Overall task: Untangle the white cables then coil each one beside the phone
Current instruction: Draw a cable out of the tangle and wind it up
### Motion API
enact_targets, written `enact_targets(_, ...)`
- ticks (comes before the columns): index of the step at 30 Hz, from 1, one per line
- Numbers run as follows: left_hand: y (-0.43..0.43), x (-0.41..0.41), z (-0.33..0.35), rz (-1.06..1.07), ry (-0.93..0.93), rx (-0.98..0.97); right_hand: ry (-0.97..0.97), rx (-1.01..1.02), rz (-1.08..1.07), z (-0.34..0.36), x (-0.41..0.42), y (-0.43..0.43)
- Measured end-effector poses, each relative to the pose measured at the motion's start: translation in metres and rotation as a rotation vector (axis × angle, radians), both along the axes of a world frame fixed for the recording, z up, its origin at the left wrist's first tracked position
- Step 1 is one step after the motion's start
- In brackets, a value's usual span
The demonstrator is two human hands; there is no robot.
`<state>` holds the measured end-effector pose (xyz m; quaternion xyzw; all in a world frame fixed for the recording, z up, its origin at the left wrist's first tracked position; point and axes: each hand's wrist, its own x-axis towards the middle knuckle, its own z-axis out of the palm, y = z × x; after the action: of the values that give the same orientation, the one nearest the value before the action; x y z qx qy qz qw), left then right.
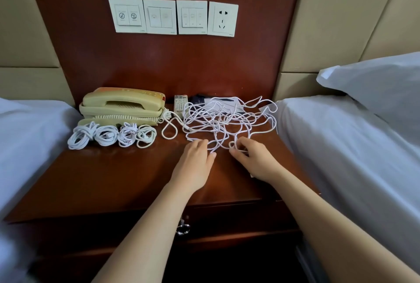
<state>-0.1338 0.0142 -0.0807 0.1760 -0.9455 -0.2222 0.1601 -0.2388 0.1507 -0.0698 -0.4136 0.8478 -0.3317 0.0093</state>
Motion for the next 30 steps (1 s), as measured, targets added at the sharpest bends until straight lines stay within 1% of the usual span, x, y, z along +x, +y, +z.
enact_targets(3, -0.008, -0.007, -0.003, 0.006, 0.062, 0.021, -0.064, -0.092, 0.02, -0.002, -0.001, -0.012)
enact_targets(5, -0.012, -0.01, -0.004, 0.0, 0.093, 0.043, -0.13, -0.14, 0.074, 0.0, -0.003, -0.019)
enact_targets(8, -0.016, -0.013, -0.003, 0.009, 0.153, 0.101, -0.235, -0.148, 0.171, 0.005, -0.002, -0.024)
enact_targets(11, -0.015, -0.009, 0.003, 0.063, 0.263, 0.213, -0.374, -0.217, 0.173, 0.011, 0.001, -0.025)
enact_targets(13, -0.012, -0.004, 0.007, 0.077, 0.324, 0.232, -0.48, -0.279, 0.175, 0.015, 0.003, -0.025)
enact_targets(14, -0.01, -0.002, 0.009, 0.065, 0.332, 0.236, -0.489, -0.291, 0.183, 0.017, 0.004, -0.026)
enact_targets(17, -0.004, 0.005, 0.014, 0.002, 0.299, 0.281, -0.457, -0.286, 0.216, 0.019, 0.008, -0.027)
enact_targets(19, -0.004, 0.008, 0.016, -0.003, 0.261, 0.282, -0.441, -0.296, 0.232, 0.021, 0.011, -0.026)
enact_targets(20, -0.004, 0.009, 0.018, -0.003, 0.26, 0.328, -0.423, -0.309, 0.223, 0.023, 0.013, -0.025)
enact_targets(21, -0.003, 0.011, 0.021, 0.001, 0.282, 0.432, -0.407, -0.334, 0.196, 0.026, 0.015, -0.023)
enact_targets(23, -0.004, 0.016, 0.027, 0.039, 0.36, 0.714, -0.408, -0.407, 0.086, 0.031, 0.016, -0.019)
enact_targets(25, -0.007, 0.022, 0.034, 0.093, 0.45, 0.916, -0.333, -0.415, -0.022, 0.031, 0.011, -0.012)
enact_targets(28, -0.013, 0.03, 0.041, 0.128, 0.564, 1.04, -0.132, -0.254, -0.124, 0.029, 0.003, 0.001)
enact_targets(30, -0.015, 0.033, 0.045, 0.135, 0.635, 1.089, -0.074, -0.09, -0.157, 0.027, 0.001, 0.009)
